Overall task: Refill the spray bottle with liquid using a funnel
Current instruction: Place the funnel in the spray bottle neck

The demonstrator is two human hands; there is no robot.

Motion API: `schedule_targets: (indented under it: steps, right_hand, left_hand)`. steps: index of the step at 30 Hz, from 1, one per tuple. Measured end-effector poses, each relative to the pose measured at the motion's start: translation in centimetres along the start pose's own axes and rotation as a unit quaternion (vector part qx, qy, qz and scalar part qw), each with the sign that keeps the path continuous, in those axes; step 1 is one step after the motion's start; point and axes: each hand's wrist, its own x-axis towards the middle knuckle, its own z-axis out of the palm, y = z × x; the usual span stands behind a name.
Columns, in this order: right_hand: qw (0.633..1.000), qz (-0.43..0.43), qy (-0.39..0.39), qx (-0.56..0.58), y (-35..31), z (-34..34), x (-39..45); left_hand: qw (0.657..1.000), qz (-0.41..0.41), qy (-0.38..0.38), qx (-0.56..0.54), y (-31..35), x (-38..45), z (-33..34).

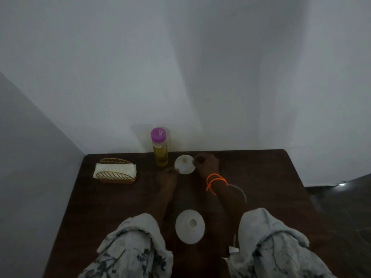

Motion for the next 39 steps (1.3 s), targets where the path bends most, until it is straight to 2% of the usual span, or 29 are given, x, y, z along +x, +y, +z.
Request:
schedule_targets:
  steps: [5, 8, 14, 22, 29, 39]
  right_hand:
    - [0.998, 0.021, -0.007, 0.053, -1.3, -3.6, -2.3]
    - [0.993, 0.061, -0.009, 0.098, -2.7, -6.1, -5.4]
    - [0.978, 0.125, -0.016, 0.168, -4.0, -9.1, -11.8]
    - [0.963, 0.147, -0.012, 0.226, -4.8, -11.8, -19.1]
    - [0.957, 0.173, -0.027, 0.233, -4.8, -11.7, -22.4]
    - [0.96, 0.148, -0.019, 0.238, -6.1, -13.1, -22.0]
  left_hand:
    - [0.992, -0.004, -0.024, -0.124, 2.2, -4.7, -2.9]
    - [0.976, 0.0, -0.072, -0.207, 3.3, -8.7, -4.6]
    - [0.968, -0.002, -0.102, -0.228, 3.8, -15.6, -7.2]
    - [0.963, 0.023, -0.132, -0.235, 3.3, -22.7, -9.9]
    - [0.959, -0.005, -0.129, -0.252, 0.9, -24.6, -10.2]
    - [0.955, 0.043, -0.119, -0.268, 2.5, -25.5, -10.4]
